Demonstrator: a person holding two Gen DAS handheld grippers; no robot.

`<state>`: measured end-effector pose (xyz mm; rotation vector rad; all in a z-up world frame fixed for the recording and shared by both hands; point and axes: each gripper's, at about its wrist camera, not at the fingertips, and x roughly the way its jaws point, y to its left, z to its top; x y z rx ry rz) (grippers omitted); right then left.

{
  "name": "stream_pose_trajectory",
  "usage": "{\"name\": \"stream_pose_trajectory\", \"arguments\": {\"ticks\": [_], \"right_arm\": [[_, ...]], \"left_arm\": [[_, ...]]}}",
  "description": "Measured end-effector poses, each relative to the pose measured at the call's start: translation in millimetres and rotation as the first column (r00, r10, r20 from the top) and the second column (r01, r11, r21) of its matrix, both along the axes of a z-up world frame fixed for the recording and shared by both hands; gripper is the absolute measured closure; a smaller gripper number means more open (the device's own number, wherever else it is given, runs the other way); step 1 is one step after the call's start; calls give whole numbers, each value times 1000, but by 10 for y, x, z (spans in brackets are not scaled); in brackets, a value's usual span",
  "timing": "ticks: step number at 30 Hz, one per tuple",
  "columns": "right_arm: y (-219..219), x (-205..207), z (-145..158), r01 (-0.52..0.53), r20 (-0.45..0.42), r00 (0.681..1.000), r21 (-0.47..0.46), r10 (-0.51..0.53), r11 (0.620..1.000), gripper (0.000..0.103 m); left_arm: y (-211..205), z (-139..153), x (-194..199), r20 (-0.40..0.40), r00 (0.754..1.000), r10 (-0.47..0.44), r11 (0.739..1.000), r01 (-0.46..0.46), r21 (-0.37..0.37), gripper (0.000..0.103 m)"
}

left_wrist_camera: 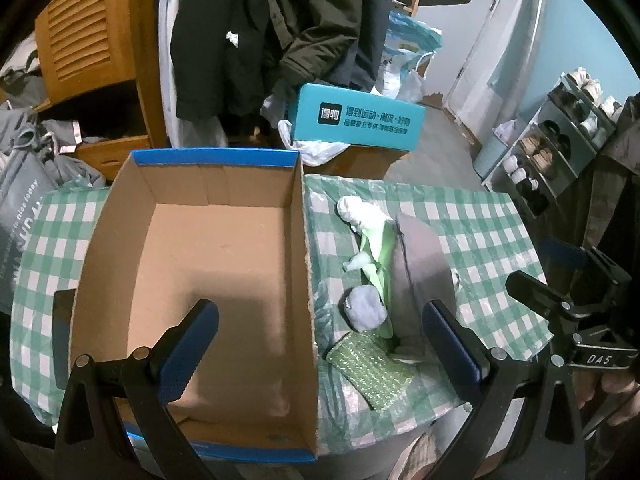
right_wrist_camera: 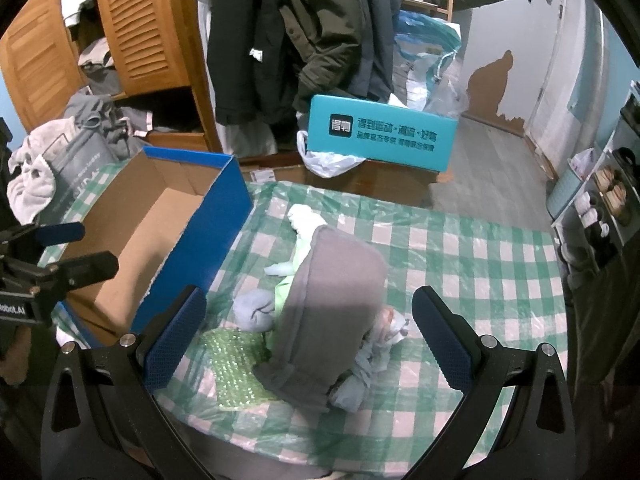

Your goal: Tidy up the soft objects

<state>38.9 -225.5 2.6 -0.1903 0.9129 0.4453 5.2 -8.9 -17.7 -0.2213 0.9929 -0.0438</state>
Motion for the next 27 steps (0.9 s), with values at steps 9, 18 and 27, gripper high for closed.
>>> {"name": "stream_pose_trajectory", "arguments": {"ticks": [9,18,27], "right_arm": [[-99,72,-42,39,-25,999,4,-39,999,2],[-310,163,-120,91,-54,994,13,-90,996,2],[-491,255,-216,136,-66,988,-1,-136,991,2]], "left_arm": [[-137,-96,60,-22,1000,-19,1000,20,15,0],[-296,-249,184,-70,997,-35,999,35,4,0],[-535,-391,295,-105,991,-79,996,82,32,8]]}}
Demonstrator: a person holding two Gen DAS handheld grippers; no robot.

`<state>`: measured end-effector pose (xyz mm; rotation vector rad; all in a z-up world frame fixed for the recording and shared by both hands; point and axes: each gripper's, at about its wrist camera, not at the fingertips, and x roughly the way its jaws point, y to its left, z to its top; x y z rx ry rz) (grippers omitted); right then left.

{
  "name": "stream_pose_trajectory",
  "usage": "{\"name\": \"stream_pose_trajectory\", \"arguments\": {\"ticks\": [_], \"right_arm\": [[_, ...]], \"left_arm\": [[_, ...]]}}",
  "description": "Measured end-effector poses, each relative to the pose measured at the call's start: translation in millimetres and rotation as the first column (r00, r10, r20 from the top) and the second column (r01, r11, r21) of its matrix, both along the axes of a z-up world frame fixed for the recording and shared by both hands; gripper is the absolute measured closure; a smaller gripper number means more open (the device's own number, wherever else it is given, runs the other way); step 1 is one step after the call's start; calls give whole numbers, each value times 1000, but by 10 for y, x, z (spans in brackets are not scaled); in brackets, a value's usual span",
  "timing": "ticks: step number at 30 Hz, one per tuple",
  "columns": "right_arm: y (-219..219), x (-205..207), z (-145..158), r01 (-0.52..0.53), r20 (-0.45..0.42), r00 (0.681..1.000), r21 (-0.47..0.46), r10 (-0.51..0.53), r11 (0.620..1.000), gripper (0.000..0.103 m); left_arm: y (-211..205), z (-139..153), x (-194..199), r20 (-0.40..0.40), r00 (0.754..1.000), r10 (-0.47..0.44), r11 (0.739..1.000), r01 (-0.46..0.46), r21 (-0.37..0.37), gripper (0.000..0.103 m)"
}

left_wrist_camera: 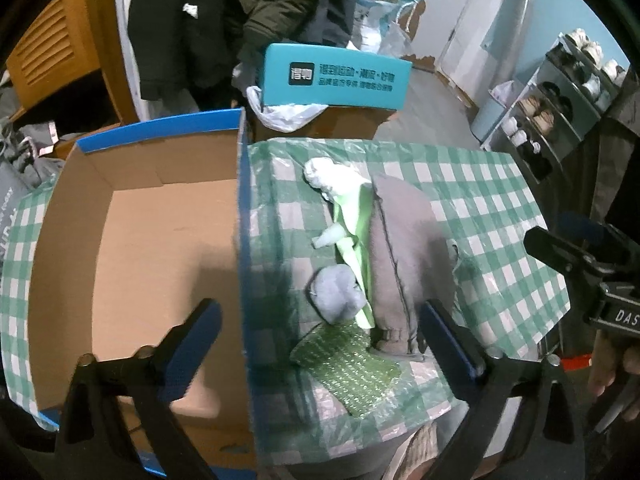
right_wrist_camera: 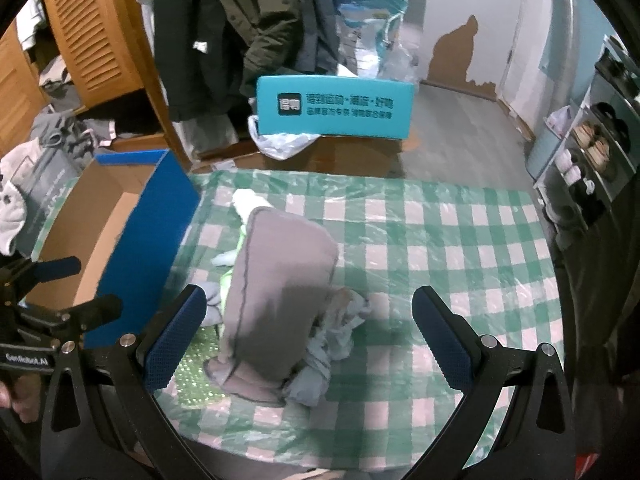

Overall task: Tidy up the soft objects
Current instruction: 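Reach the right tool to the crumpled grey-white cloth while the left tool approaches the grey sock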

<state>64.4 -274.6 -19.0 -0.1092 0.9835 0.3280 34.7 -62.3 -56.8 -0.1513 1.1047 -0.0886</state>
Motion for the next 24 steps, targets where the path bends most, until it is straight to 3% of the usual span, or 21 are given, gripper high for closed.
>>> {"name": "stream_pose_trajectory", "arguments": {"ticks": [24], "right_arm": [[-439,134,-327,86,-97,992,3,-85,996,2]], "left_arm": [[-399,-384,287,-85,995,-51,999,52,-1,8]]}}
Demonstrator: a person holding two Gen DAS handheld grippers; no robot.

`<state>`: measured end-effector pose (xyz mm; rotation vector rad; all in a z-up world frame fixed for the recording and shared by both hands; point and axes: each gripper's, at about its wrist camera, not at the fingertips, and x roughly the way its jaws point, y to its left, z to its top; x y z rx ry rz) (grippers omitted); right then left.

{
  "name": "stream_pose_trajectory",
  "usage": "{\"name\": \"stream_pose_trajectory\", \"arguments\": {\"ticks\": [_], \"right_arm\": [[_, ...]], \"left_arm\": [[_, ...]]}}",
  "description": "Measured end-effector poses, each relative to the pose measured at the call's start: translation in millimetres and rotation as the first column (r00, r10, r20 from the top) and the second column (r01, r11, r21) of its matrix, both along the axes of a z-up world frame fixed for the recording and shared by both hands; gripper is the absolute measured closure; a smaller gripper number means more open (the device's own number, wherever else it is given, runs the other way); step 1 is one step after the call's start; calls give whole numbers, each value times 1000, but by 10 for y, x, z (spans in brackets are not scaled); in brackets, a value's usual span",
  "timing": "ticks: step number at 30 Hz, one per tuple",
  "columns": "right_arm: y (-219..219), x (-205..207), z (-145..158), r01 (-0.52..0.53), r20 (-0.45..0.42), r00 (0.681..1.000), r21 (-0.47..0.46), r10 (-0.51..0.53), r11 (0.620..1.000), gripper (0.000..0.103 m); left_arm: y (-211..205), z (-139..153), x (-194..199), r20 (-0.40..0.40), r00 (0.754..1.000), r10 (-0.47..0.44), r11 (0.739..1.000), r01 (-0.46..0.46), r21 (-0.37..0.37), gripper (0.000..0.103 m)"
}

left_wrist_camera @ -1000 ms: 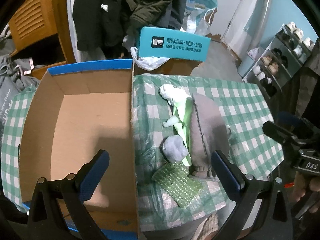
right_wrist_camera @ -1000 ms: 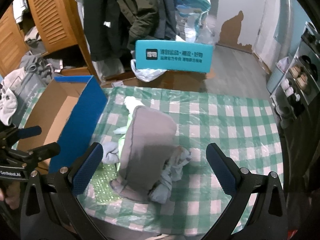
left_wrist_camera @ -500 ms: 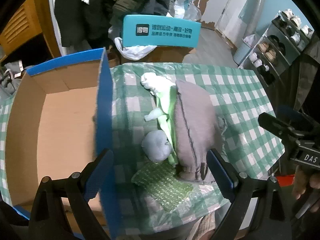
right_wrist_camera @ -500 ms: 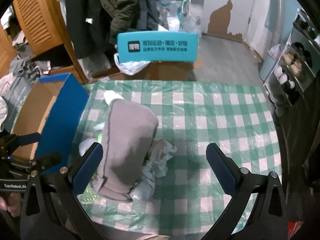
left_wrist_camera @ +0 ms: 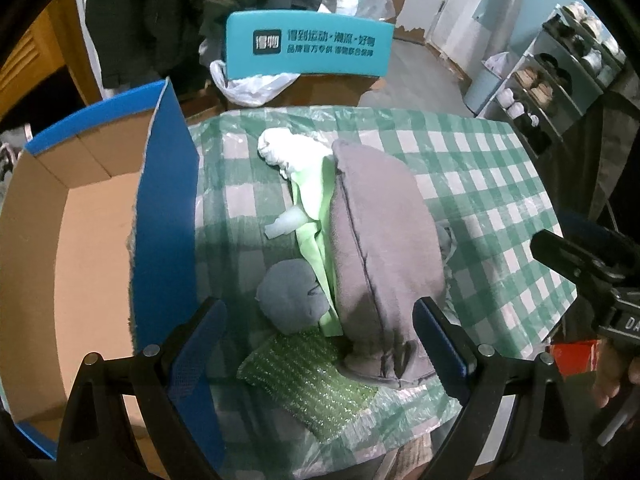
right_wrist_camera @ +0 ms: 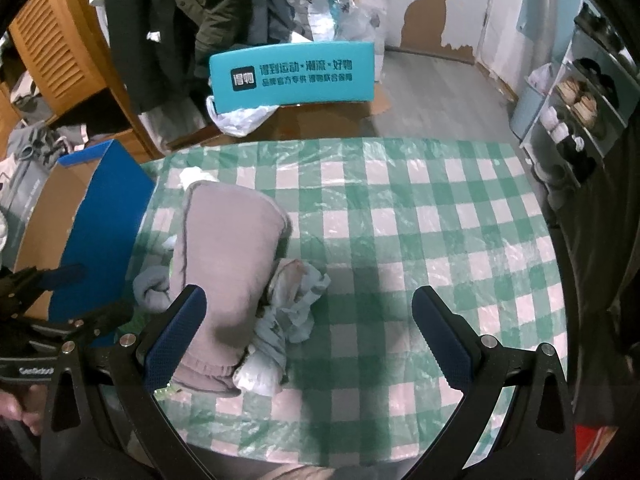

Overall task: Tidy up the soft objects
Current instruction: 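Reach the right tool to the crumpled grey-white cloth while the left tool approaches the grey sock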

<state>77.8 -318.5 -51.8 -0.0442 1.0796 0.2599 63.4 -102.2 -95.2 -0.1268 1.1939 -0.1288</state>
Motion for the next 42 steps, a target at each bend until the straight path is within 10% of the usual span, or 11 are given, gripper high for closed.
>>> {"name": "stream_pose_trajectory", "arguments": {"ticks": [19,42], "right_arm": [[101,117,-299,-6,-63,998,-48,3,999,2],[78,186,-524,-4,-111,994,-79,-4,997,2]], "left_arm": [[81,-162,60,-19,999,-32,996,34,86,8],[118,-157,9,-21,999,-33,999,34,13,8]]}}
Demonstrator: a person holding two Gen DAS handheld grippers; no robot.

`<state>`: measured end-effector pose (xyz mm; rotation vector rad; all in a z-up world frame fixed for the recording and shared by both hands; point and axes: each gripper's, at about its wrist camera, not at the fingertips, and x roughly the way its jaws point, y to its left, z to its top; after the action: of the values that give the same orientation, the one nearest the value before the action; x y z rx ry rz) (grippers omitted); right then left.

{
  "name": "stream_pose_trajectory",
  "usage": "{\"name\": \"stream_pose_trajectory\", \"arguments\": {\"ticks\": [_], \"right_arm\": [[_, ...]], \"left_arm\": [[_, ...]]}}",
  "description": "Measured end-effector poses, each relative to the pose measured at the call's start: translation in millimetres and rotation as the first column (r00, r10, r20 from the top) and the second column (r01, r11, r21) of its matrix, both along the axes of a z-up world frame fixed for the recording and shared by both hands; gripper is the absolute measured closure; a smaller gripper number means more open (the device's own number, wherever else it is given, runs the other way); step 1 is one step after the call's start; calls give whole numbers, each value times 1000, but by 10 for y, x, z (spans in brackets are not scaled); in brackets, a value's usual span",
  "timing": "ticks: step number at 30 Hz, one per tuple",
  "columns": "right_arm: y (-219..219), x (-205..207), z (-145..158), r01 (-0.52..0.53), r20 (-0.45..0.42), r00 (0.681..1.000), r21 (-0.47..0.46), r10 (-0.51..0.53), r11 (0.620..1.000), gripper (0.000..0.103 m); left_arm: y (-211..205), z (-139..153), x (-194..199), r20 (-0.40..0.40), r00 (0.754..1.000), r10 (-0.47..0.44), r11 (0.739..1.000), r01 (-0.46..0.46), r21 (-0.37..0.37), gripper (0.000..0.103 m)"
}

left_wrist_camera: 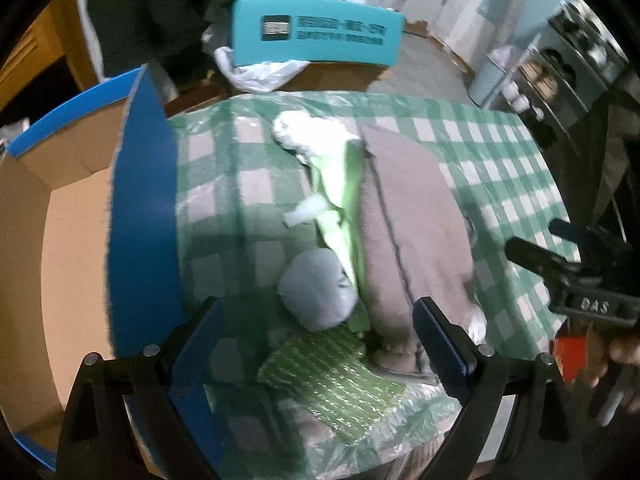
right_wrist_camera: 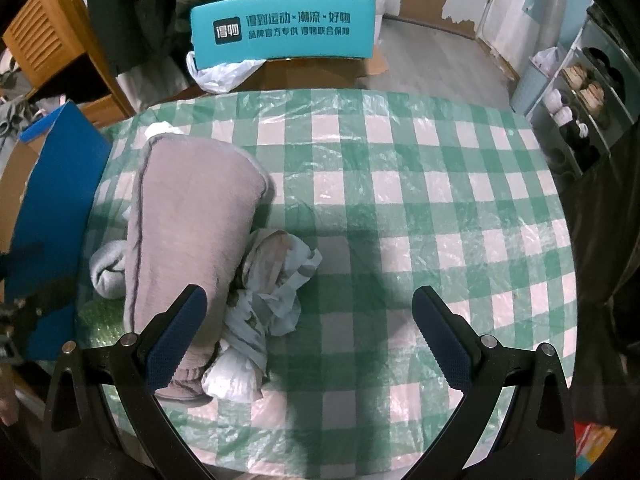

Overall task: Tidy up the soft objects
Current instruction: 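Reach the right tool to the crumpled grey-white cloth while the left tool approaches the grey sock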

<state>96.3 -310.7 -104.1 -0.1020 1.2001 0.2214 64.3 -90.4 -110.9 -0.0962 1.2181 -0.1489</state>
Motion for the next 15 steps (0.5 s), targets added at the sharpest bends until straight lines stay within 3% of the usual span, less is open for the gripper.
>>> {"name": "stream_pose_trajectory", "arguments": {"ticks": [5,15], "right_arm": [[-14,9,-106,-3,-27,1000,-5,2,1000,2],[95,19,-432,-51,-105,993,-27,48,998,2]], "left_arm": [[-118,-70,45,-5,1000,-27,999,27,27,8],[-32,-303,168,-47,999,11,1000,-10,15,8]]}}
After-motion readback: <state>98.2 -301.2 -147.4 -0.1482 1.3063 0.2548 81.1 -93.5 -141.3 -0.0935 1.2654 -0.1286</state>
